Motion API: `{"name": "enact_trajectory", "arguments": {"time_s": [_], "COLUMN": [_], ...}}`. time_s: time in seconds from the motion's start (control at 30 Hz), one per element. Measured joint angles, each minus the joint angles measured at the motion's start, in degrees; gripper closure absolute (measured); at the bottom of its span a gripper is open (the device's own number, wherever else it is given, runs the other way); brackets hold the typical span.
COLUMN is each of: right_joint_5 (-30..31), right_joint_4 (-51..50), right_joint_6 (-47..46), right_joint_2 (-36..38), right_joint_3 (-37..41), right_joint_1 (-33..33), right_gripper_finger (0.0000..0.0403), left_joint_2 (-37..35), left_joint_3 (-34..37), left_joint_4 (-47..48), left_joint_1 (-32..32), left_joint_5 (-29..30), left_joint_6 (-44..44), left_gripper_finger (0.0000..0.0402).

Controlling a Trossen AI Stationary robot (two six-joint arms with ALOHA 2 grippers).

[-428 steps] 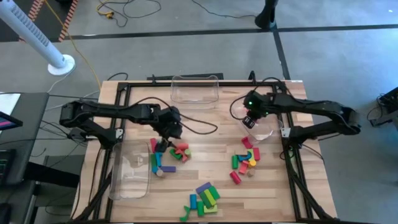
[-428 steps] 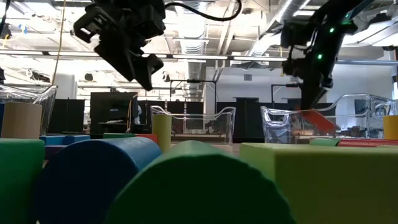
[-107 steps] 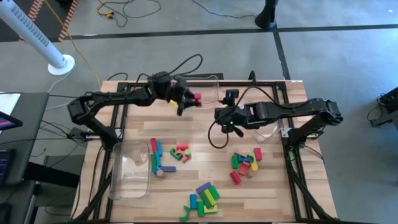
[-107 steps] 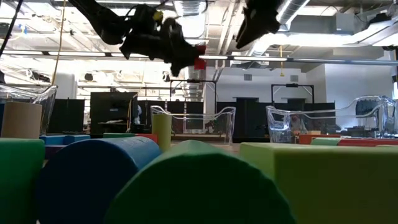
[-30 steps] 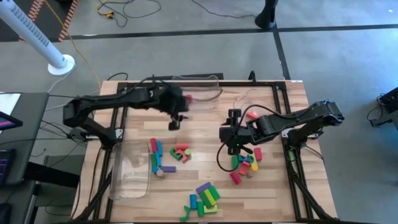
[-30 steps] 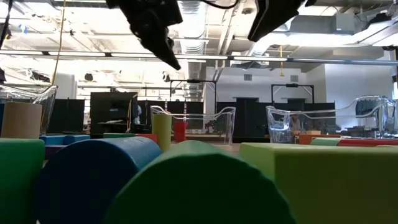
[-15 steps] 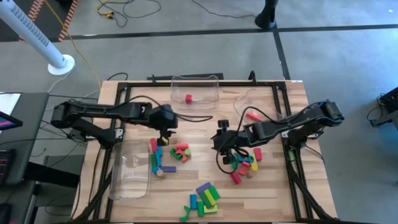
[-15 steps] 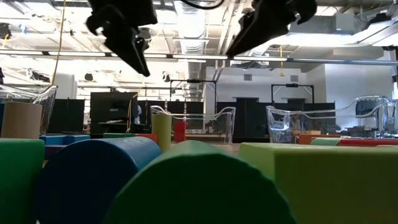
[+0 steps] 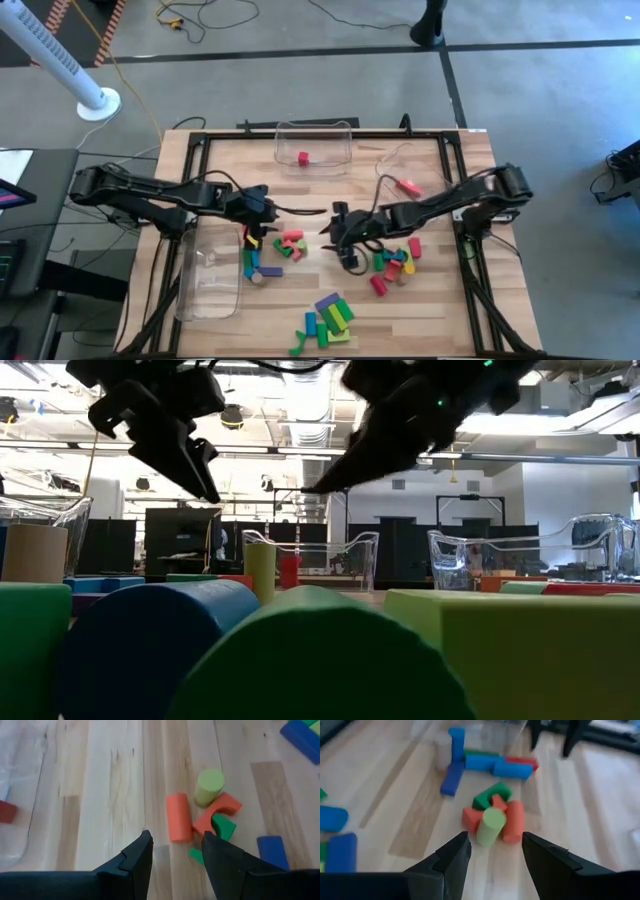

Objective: Sort blocks by size
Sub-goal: Put the light green cylindrical block into the left transparent bin

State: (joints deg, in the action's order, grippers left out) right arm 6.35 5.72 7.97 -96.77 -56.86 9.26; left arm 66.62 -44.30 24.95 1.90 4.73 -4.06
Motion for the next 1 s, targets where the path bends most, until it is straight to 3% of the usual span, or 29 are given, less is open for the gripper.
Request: {"name": "enact_trajectory", "arguments": {"time_s": [0.53, 1.0], "right_joint_5": [-4.95, -4.91], "right_joint_4": [-0.26, 1.13], "right_joint_6": [-0.36, 0.12], "right_joint_2": [-15.29, -16.24], "right_joint_3": [-10.32, -11.17], "right_joint_1": [-2.67, -3.37], "right_gripper_finger": [0.0184, 0.0184], "left_joint_2": [-0.07, -0.07], "left_joint_3": [0.29, 0.27], "left_joint_4": [-2.01, -2.3], "left_joint_1": [0.52, 0.52], "left_joint_5": [-0.63, -0.66], "left_joint_6": [-0.58, -0.58], "left_gripper_finger": [0.0241, 0.0241]}}
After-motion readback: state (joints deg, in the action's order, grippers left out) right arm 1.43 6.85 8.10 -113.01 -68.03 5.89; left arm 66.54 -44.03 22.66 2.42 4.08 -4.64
